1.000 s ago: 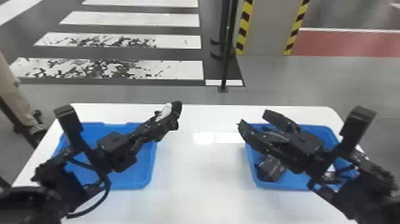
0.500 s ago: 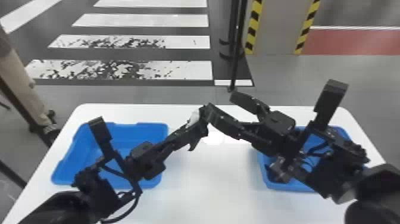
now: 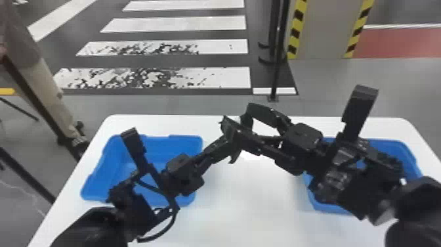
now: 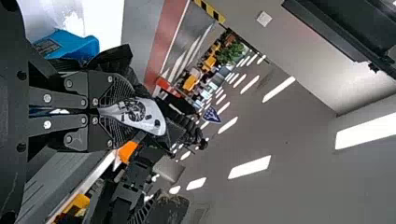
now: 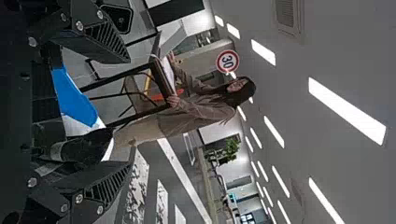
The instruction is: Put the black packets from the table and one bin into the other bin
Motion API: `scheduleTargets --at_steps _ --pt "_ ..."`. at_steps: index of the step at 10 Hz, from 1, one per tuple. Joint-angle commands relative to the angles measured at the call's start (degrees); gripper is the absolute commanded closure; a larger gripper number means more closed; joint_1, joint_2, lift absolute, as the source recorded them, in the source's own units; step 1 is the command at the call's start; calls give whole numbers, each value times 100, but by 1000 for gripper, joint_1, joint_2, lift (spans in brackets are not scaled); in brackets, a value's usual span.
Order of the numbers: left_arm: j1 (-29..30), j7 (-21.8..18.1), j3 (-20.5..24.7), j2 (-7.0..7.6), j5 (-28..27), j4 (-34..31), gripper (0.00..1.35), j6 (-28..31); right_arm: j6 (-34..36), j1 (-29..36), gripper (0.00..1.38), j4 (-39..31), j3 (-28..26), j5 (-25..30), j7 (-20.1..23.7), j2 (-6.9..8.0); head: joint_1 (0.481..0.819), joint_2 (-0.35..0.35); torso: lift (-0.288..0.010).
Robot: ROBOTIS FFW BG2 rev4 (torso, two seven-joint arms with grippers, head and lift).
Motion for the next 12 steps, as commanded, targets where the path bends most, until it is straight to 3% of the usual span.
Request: scheduleTargets --at_steps 1,5,6,7,8,10,12 --pt "12 -21 4 0 13 -13 1214 -54 -83 20 269 10 -21 26 -41 -4 695 76 -110" --pt "41 -47 -30 8 13 -140 1214 -110 -181 63 331 179 -170 221 -164 4 695 58 -110" --pt "41 -56 -65 8 13 -168 1214 -96 -195 49 460 207 -181 289 -181 4 695 47 -110" --pt "55 -56 -76 8 24 -168 1214 -82 -195 20 705 207 -181 392 -172 13 695 38 -110" --pt "69 -56 -88 8 24 -168 1214 -68 -181 -22 1062 221 -181 403 -172 13 695 35 -110" --pt "55 -56 -76 8 35 -168 1214 -82 -55 -36 1222 123 -170 518 -181 22 695 30 -110" --pt "69 -56 -42 8 70 -168 1214 -110 2 34 1237 66 -170 403 -269 31 695 33 -110"
